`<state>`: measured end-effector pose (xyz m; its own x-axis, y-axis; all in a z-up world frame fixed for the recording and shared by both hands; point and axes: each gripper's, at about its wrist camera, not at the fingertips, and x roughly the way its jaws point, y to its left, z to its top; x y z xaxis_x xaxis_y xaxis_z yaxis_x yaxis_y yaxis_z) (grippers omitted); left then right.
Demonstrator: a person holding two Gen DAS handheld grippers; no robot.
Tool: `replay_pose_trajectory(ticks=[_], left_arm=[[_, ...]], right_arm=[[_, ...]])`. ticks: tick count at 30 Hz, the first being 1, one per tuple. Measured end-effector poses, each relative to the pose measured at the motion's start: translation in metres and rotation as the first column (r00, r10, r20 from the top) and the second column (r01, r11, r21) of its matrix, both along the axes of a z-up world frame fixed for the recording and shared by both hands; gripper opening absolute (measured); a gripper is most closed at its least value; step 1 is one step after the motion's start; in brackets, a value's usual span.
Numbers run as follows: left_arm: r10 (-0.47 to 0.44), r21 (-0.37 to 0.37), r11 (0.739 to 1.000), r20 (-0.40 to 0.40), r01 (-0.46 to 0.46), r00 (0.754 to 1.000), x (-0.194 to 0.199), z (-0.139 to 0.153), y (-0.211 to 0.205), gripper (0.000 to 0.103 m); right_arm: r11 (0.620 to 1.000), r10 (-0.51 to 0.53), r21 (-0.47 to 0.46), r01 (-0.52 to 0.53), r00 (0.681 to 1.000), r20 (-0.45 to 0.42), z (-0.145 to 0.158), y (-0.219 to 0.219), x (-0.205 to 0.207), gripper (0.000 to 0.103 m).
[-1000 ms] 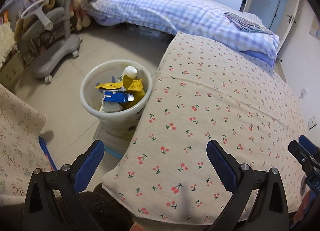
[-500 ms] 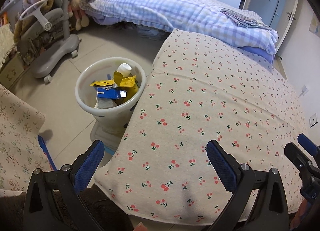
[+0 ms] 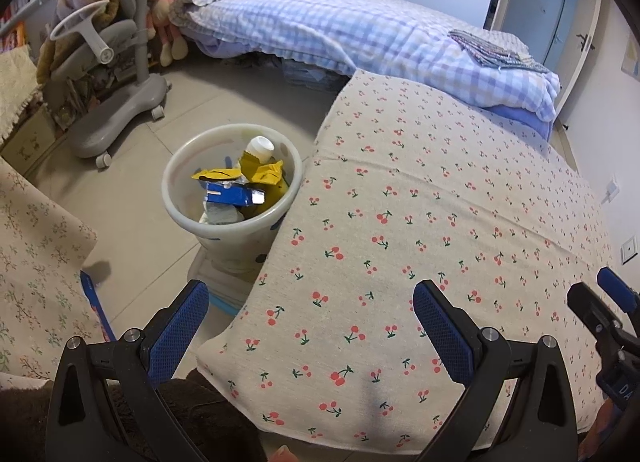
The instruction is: Collect trash
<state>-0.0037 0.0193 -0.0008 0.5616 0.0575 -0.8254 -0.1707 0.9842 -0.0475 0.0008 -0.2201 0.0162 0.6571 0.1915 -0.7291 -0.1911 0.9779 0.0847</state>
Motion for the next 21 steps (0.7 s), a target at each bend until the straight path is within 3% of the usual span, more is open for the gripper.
replay_pose_trajectory(ticks=[16, 21], left_arm=[[0.041, 0.007, 0.999, 0.028, -0.041, 0.999, -0.007, 0.003, 0.005, 0.103], [0.051, 0.043, 0.998, 0.050, -0.053, 0.997, -0.008, 0.006, 0.005, 0.103]], right_arm=[[1.000, 0.009, -0.019, -0.009, 1.000, 0.012, -0.002, 0.013, 0.005, 0.087], [0.999, 0.020, -0.031, -0.019, 1.000, 0.020, -0.002, 0.017, 0.006, 0.087]])
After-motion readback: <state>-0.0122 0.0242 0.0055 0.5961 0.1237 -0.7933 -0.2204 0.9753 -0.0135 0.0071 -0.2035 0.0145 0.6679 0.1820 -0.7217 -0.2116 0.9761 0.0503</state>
